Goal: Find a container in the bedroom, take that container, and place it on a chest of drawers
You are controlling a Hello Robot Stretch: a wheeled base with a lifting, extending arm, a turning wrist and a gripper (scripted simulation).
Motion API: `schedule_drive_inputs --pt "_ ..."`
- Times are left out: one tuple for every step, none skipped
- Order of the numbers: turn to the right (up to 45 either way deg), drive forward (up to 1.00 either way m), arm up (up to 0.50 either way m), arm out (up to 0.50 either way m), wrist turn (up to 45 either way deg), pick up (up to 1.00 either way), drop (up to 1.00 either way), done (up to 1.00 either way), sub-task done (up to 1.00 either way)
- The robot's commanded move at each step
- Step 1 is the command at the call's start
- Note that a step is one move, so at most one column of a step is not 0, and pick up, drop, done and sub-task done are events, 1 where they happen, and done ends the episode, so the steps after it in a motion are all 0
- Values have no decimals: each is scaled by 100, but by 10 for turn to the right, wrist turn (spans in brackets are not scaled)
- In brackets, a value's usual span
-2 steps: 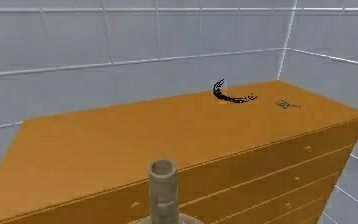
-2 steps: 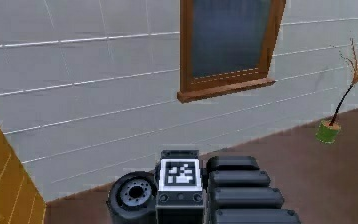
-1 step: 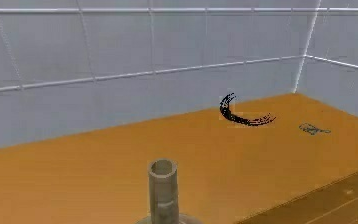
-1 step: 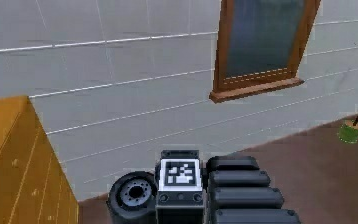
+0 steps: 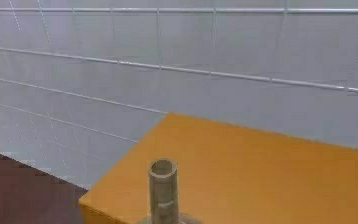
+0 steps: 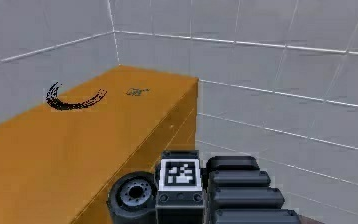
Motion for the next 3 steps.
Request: schedule_drive_inputs --pt "-450 0 0 0 0 0 0 0 0" --pt "-450 0 0 0 0 0 0 0 0" --pt "-420 0 0 0 0 0 0 0 0"
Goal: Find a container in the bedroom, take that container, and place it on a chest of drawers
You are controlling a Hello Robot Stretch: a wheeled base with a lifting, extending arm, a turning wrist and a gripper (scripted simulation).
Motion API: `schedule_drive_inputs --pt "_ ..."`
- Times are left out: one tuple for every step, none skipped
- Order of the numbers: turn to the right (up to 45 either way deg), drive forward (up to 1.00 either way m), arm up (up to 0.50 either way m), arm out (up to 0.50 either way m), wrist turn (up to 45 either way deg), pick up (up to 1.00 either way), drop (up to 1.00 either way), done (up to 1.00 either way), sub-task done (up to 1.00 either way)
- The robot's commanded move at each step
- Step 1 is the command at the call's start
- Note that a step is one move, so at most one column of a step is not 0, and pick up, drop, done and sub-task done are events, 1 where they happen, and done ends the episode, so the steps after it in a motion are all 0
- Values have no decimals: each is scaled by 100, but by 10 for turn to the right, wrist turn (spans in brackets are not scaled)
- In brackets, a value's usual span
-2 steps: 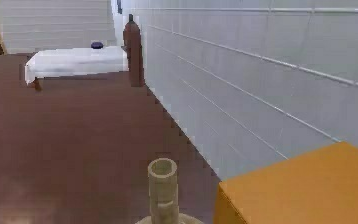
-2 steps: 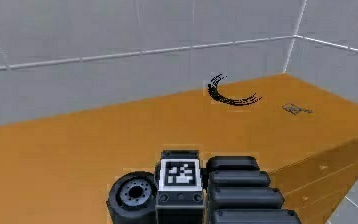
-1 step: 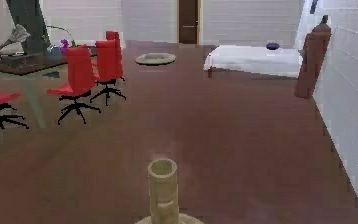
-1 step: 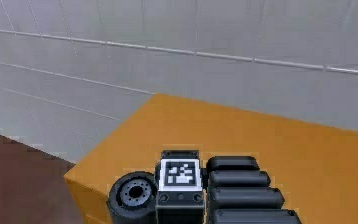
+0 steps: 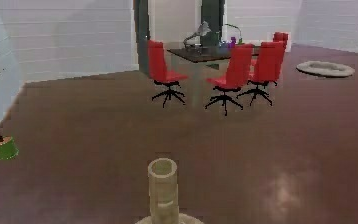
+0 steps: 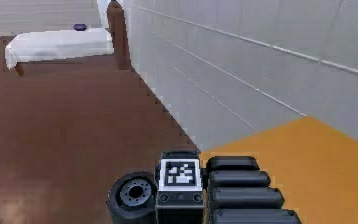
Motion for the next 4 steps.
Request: schedule_drive_inputs --pt "450 0 0 0 0 0 0 0 0" --pt "450 0 0 0 0 0 0 0 0" --pt "450 0 0 0 0 0 0 0 0" --pt "180 0 0 0 0 0 0 0 0"
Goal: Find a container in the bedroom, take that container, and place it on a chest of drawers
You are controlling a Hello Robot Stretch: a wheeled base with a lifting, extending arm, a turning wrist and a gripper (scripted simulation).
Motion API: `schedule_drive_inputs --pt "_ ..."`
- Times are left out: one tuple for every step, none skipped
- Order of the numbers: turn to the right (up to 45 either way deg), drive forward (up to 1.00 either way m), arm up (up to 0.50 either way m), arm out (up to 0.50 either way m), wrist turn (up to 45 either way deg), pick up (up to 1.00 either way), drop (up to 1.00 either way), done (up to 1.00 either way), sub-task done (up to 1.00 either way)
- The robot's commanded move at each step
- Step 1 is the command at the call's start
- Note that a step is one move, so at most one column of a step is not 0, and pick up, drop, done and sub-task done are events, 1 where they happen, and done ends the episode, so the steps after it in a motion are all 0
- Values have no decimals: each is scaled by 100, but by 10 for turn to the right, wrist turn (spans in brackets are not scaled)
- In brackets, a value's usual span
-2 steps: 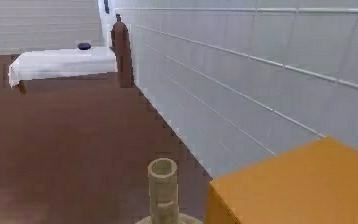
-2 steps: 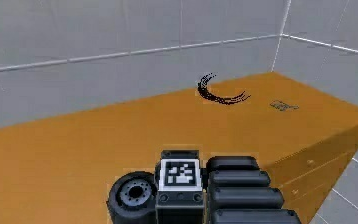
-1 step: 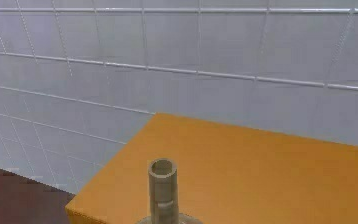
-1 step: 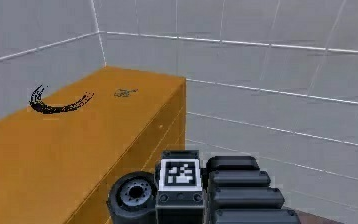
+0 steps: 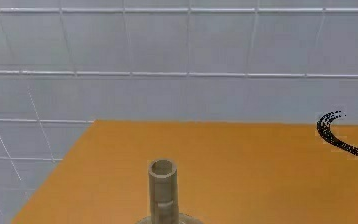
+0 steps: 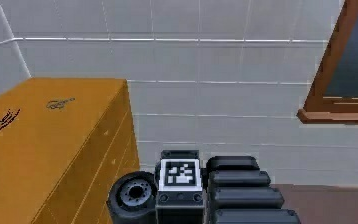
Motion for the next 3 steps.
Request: schedule_drive_inputs --pt "30 0 0 0 0 0 0 0 0" --pt "-450 0 0 0 0 0 0 0 0" --pt "-450 0 0 0 0 0 0 0 0"
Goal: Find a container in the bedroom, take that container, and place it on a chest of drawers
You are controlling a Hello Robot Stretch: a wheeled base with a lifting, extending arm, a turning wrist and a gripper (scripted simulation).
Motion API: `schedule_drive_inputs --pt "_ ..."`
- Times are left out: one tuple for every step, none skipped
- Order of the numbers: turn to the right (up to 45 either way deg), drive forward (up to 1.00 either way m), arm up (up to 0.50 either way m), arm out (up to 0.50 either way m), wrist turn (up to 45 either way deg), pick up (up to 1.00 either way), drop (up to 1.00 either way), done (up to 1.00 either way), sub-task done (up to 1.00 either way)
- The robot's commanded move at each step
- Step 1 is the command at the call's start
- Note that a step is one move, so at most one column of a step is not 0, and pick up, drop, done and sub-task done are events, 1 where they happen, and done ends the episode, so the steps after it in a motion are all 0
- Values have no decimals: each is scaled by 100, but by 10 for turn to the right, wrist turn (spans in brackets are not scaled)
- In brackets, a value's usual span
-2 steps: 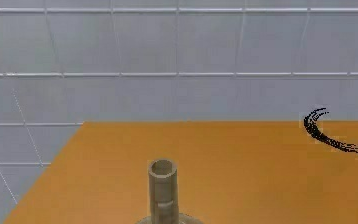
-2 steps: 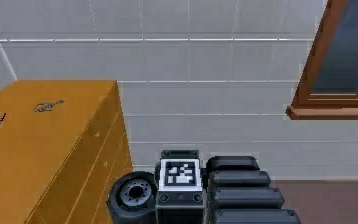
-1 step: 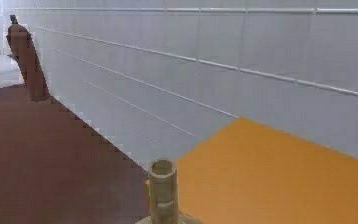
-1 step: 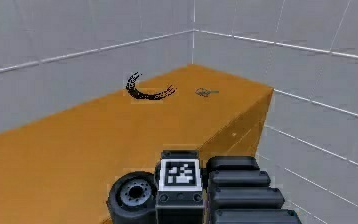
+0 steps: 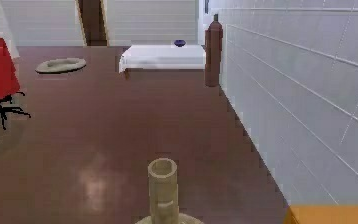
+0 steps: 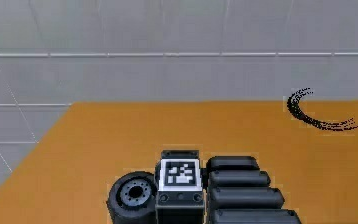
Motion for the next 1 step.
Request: schedule_drive_inputs --pt "-450 0 0 0 0 0 0 0 0"
